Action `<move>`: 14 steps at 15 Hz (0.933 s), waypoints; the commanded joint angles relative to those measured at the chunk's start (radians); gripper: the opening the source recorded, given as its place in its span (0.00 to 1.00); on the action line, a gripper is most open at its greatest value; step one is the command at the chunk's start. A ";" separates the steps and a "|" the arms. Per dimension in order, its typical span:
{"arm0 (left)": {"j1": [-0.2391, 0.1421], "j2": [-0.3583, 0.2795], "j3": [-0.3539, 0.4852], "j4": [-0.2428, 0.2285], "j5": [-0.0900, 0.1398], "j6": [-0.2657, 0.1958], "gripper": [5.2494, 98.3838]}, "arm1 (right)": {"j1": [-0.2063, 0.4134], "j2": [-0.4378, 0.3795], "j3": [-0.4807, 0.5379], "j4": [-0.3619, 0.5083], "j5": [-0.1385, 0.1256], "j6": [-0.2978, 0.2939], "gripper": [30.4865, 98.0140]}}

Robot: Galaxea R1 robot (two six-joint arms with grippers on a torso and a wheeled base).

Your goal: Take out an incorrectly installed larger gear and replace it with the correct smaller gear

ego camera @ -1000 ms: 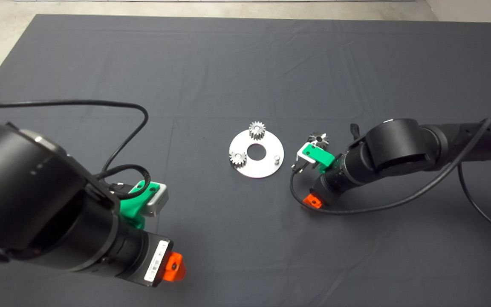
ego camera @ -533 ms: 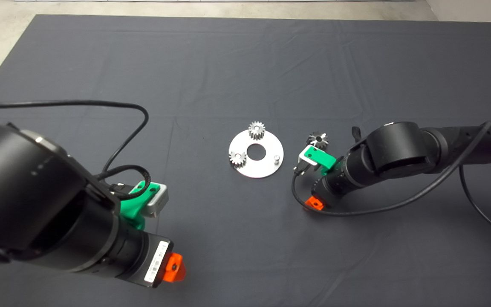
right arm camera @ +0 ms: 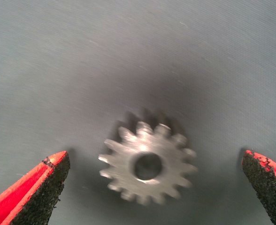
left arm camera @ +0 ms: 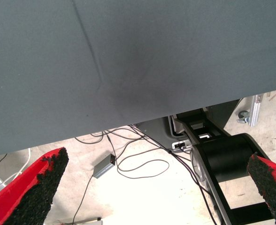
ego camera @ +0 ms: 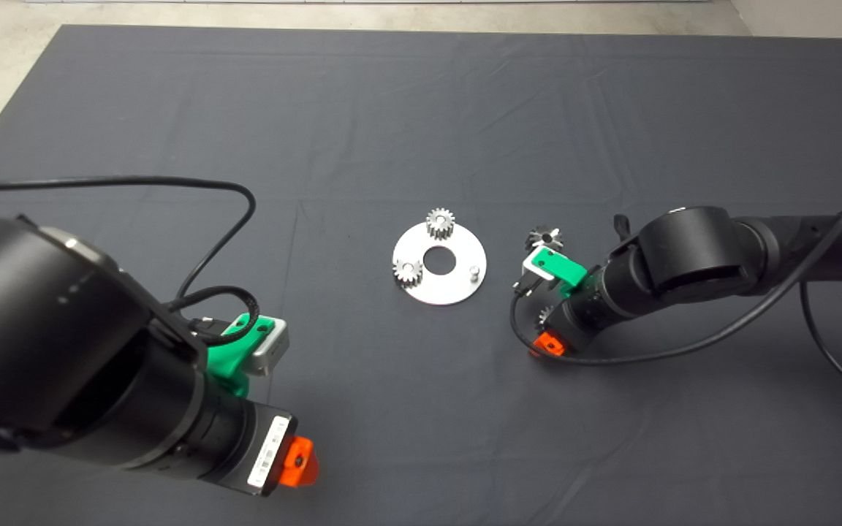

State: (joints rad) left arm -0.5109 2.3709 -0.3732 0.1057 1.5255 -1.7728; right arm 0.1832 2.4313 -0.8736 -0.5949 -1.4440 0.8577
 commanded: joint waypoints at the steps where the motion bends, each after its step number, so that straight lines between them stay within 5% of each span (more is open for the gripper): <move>1: -0.009 0.000 0.016 0.000 0.002 -0.007 1.00 | 0.018 -0.002 0.004 -0.028 0.001 -0.003 0.99; 14: -0.008 -0.001 0.016 0.000 0.007 -0.005 1.00 | 0.013 0.015 0.001 -0.029 0.013 -0.005 0.82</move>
State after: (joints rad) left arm -0.5102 2.3709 -0.3732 0.1053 1.5255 -1.7728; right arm 0.1802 2.4409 -0.8736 -0.5951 -1.4374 0.8566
